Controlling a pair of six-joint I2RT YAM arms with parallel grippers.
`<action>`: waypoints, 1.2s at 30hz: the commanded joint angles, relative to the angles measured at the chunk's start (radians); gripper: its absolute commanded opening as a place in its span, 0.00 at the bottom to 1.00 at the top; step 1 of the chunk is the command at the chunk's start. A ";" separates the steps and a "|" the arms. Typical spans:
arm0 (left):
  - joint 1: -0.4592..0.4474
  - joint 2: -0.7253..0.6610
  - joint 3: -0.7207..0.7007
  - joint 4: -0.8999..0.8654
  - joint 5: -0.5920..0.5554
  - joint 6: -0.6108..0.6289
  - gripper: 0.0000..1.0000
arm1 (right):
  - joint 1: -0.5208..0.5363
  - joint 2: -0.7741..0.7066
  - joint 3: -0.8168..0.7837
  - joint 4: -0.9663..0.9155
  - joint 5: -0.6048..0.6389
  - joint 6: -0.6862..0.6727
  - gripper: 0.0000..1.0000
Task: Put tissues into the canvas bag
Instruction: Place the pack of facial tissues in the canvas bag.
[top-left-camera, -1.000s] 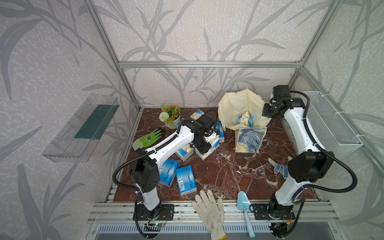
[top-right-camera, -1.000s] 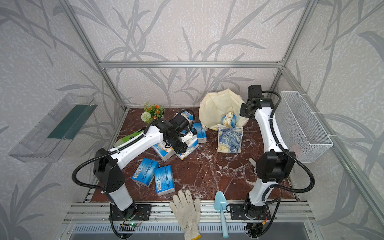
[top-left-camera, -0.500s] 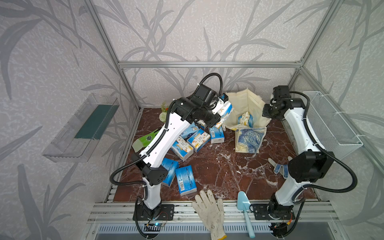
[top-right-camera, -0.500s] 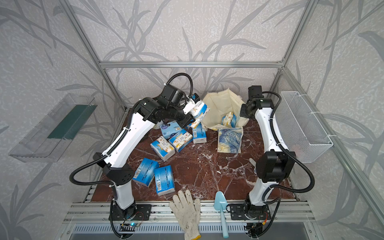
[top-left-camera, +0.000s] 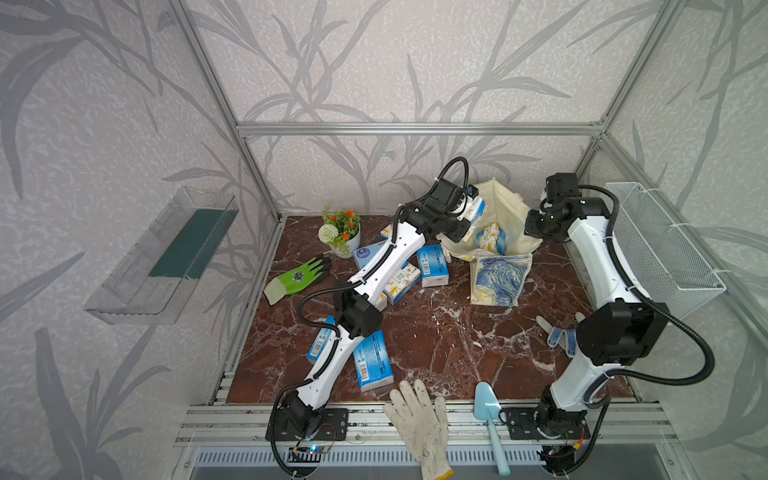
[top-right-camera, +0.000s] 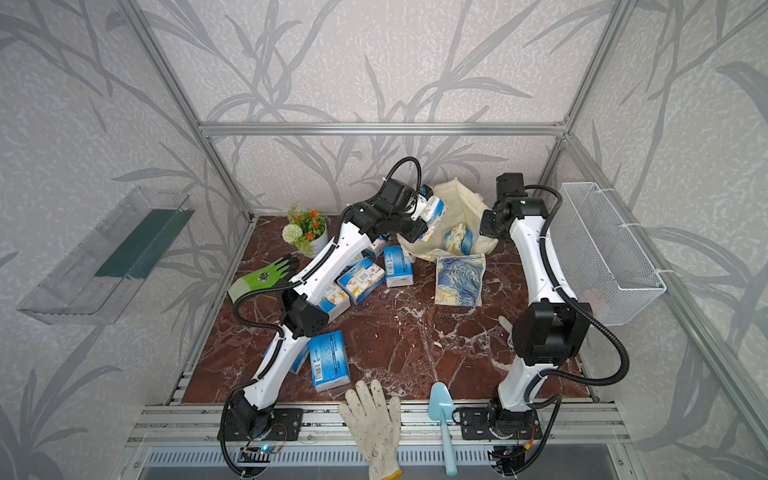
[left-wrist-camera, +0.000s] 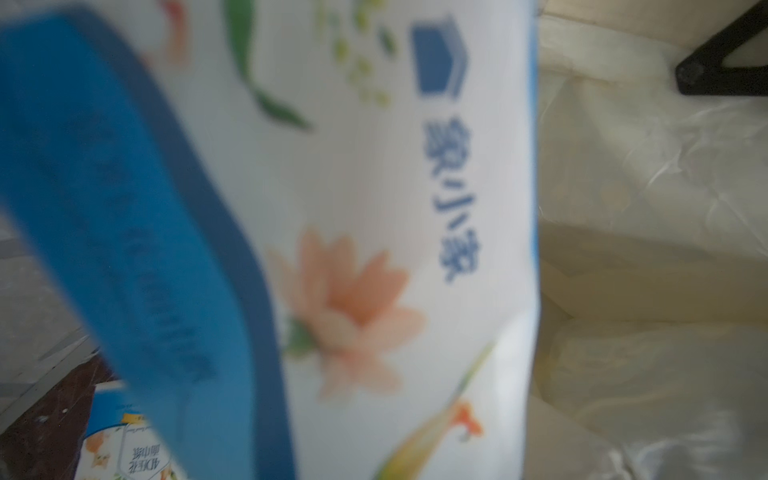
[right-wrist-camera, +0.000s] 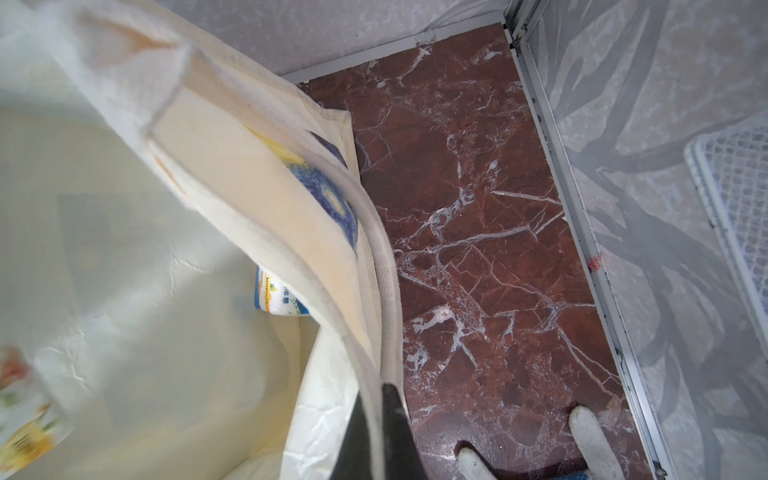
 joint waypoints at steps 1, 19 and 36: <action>-0.007 0.009 0.036 0.127 0.009 -0.069 0.19 | -0.003 -0.031 -0.012 -0.035 -0.022 -0.002 0.00; -0.045 0.067 0.038 0.170 0.014 -0.049 0.79 | -0.002 0.012 0.029 -0.033 -0.060 0.011 0.00; -0.034 -0.092 0.044 0.016 -0.007 0.014 0.94 | -0.003 0.008 0.064 -0.044 -0.053 0.008 0.00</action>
